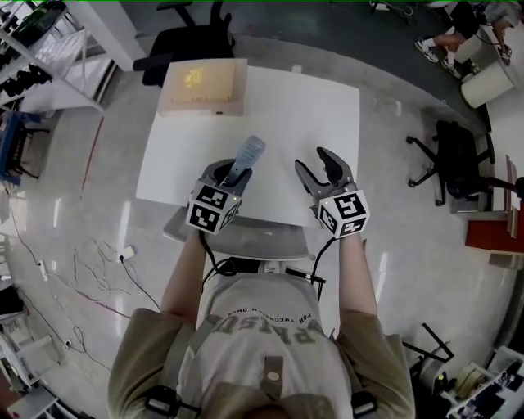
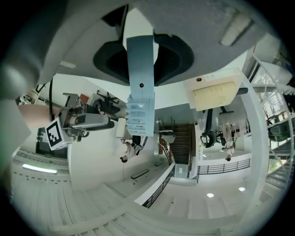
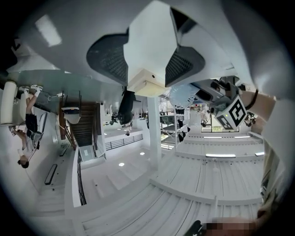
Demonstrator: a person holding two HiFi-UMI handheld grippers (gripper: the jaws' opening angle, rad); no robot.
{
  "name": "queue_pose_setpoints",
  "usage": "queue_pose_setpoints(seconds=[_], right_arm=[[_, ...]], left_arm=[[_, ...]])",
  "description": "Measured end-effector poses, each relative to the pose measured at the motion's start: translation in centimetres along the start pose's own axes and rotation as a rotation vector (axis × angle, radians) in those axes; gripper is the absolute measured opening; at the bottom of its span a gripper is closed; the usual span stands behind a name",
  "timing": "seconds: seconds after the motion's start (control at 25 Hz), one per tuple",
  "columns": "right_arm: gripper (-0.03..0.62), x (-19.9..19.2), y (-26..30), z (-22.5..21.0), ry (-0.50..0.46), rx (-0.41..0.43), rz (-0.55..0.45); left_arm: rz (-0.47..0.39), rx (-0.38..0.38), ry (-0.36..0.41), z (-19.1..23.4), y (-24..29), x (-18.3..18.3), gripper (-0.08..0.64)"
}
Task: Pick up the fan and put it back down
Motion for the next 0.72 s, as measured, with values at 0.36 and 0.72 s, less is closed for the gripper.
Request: queue_pose_setpoints(seconds=[0.36,0.72], right_arm=[[0.25,-0.9,1.5,0.4,-0.05,0.151,0.095],[0.25,-1.6,3.6,1.8,-0.145,0.303,0.177]], left_arm=[[0.127,-0.163,0.094,1.3,2.4,-0.9,0.126],[0.249,-0.347,0.177,2.0,4.6,-2.3,0.126]])
Point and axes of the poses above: the fingertips, and each gripper's own axes: y forward along the fingers, z to its left, x out of its top, the point moved 8 cm from there along -y, backward along the fingers, and after that the axes turned 6 degrees about -x, right-handed, at the moved point
